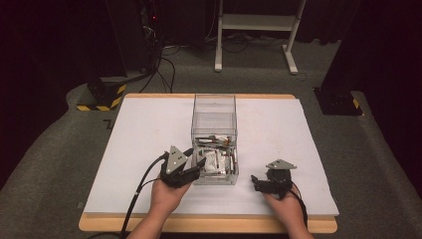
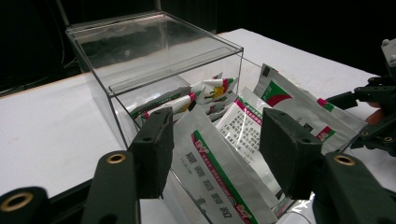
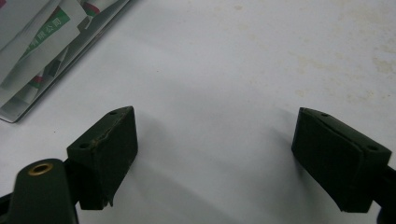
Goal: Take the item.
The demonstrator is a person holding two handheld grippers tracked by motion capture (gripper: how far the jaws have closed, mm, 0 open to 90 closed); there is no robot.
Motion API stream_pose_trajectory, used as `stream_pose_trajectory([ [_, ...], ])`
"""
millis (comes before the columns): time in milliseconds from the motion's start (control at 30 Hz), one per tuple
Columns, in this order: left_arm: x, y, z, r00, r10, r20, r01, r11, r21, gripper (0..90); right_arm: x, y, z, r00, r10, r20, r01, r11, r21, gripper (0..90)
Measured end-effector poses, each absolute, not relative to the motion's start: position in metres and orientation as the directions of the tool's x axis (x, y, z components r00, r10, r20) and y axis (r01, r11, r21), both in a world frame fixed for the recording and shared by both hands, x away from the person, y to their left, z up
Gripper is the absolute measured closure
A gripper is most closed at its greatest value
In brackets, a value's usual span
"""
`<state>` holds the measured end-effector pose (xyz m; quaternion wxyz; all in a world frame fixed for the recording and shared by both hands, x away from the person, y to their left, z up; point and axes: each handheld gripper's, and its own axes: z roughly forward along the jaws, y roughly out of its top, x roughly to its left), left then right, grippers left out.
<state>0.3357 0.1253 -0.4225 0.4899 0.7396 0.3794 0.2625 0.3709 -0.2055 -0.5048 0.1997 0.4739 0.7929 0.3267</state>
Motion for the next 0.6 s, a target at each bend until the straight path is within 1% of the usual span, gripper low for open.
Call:
stream_pose_trajectory([
  [167, 0.3359, 0.1260, -0.4242, 0.567, 0.823, 0.024, 0.304, -0.236, 0.923, 49.5, 0.3709, -0.2055, -0.5048, -0.471, 0.882, -0.007, 0.621, 0.337, 0.708, 14.1],
  [200, 0.3356, 0.1266, -0.4247, 0.565, 0.825, 0.023, 0.305, -0.235, 0.923, 51.6, 0.3709, -0.2055, -0.5048, -0.471, 0.882, -0.007, 0.621, 0.337, 0.708, 14.1],
  [267, 0.3354, 0.1281, -0.4256, 0.564, 0.826, 0.023, 0.308, -0.236, 0.922, 52.1, 0.3710, -0.2055, -0.5048, -0.471, 0.882, -0.007, 0.621, 0.337, 0.708, 14.1],
  [433, 0.3341, 0.1312, -0.4269, 0.562, 0.827, 0.017, 0.309, -0.230, 0.923, 60.0, 0.3709, -0.2054, -0.5048, -0.471, 0.882, -0.007, 0.621, 0.337, 0.708, 14.2],
  [467, 0.3335, 0.1312, -0.4268, 0.562, 0.827, 0.020, 0.306, -0.231, 0.923, 60.0, 0.3709, -0.2054, -0.5048, -0.471, 0.882, -0.007, 0.621, 0.337, 0.708, 14.2],
  [533, 0.3323, 0.1310, -0.4266, 0.561, 0.827, 0.028, 0.300, -0.235, 0.924, 62.6, 0.3709, -0.2055, -0.5048, -0.471, 0.882, -0.007, 0.621, 0.337, 0.707, 14.1],
  [567, 0.3317, 0.1310, -0.4267, 0.561, 0.827, 0.028, 0.298, -0.234, 0.925, 65.3, 0.3709, -0.2054, -0.5048, -0.471, 0.882, -0.007, 0.621, 0.337, 0.708, 14.1],
  [600, 0.3310, 0.1311, -0.4266, 0.559, 0.829, 0.028, 0.297, -0.231, 0.927, 65.3, 0.3709, -0.2054, -0.5048, -0.471, 0.882, -0.007, 0.621, 0.337, 0.708, 14.1],
])
